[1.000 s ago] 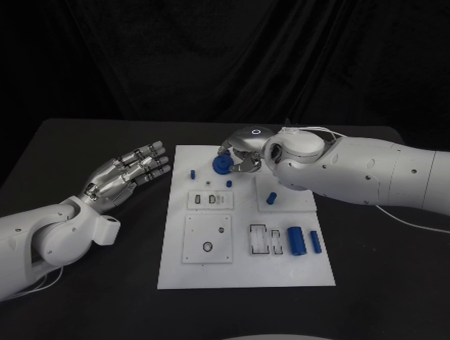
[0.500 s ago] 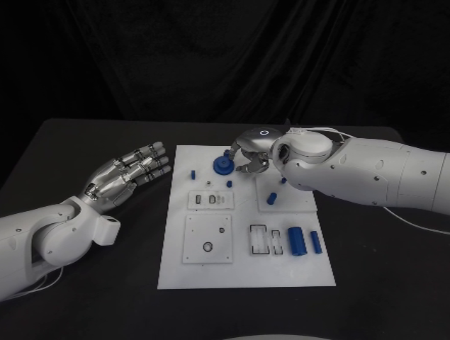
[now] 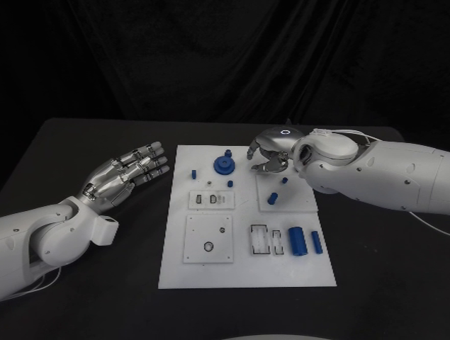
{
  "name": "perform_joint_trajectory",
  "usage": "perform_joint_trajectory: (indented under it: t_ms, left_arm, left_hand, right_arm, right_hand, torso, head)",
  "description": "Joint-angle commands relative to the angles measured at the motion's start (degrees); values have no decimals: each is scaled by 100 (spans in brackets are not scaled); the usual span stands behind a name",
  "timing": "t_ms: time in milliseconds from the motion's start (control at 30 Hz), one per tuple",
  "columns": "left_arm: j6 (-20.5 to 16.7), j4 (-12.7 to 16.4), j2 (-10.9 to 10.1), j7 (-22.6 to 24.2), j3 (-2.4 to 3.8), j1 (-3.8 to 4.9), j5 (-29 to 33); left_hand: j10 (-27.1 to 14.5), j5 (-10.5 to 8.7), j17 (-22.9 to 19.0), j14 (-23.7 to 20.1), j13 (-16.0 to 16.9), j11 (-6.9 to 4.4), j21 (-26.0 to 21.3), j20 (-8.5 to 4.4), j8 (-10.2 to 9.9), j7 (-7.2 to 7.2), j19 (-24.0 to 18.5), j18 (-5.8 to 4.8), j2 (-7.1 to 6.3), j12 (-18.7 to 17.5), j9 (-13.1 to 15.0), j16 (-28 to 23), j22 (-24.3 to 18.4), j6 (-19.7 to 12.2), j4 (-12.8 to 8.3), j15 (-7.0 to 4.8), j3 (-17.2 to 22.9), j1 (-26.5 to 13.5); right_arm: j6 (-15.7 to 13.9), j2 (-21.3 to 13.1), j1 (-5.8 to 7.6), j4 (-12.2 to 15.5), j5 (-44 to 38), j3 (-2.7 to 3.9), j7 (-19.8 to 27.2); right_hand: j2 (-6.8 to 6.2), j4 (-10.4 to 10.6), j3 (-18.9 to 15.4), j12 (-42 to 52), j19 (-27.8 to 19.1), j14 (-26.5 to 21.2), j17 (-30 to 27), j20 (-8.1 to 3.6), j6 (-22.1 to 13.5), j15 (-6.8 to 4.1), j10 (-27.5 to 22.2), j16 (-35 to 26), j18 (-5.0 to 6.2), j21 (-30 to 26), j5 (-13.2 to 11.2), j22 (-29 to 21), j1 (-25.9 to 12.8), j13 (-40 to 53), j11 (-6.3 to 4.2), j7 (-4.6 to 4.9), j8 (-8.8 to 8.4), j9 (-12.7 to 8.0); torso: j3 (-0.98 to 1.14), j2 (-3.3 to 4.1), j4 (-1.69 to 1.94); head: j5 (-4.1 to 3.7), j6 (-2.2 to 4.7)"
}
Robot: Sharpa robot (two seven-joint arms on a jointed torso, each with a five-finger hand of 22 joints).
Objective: Assemble the parts on the task board
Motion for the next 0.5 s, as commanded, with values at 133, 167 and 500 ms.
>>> perform_joint_trajectory:
  t_ms: [133,167,500]
  left_arm:
    - [49,34,-23,1082,4,-8,6]
    - [46,38,-27,1081,4,-8,6]
    - [31,64,-43,1064,4,-8,6]
  left_hand:
    - [-27,-22,-9,-25,-6,-2,-21,23,-39,3,1,-98,-1,38,-1,15,-9,-19,-6,34,33,-42]
    - [-27,-22,-9,-25,-6,-2,-21,23,-39,3,1,-98,-1,38,-1,15,-9,-19,-6,34,33,-42]
    - [-20,-23,-8,-17,-3,-1,-19,22,-34,5,7,-100,-1,61,4,25,-8,9,-11,34,57,-54]
  right_arm:
    - [-601,-523,224,535,-35,5,-179]
    - [-604,-640,268,629,-35,4,-212]
    - [-622,-1429,404,1081,141,-23,-208]
  right_hand:
    - [-26,76,-26,49,37,302,883,33,8,44,87,0,51,-7,-80,644,-97,1075,-1,-21,-64,5]
    - [-26,88,-36,51,43,306,888,31,5,42,90,5,50,-3,-100,648,-106,1077,-4,-24,-73,5]
    - [-5,320,-230,91,161,360,962,-6,47,-3,164,79,16,125,-658,748,-227,1109,-57,-90,-207,-39]
  torso:
    - [1,2,-3]
    - [1,1,-3]
    - [-2,-1,-23]
  head:
    - [-10,-34]
    - [-13,-35]
    - [-38,-88]
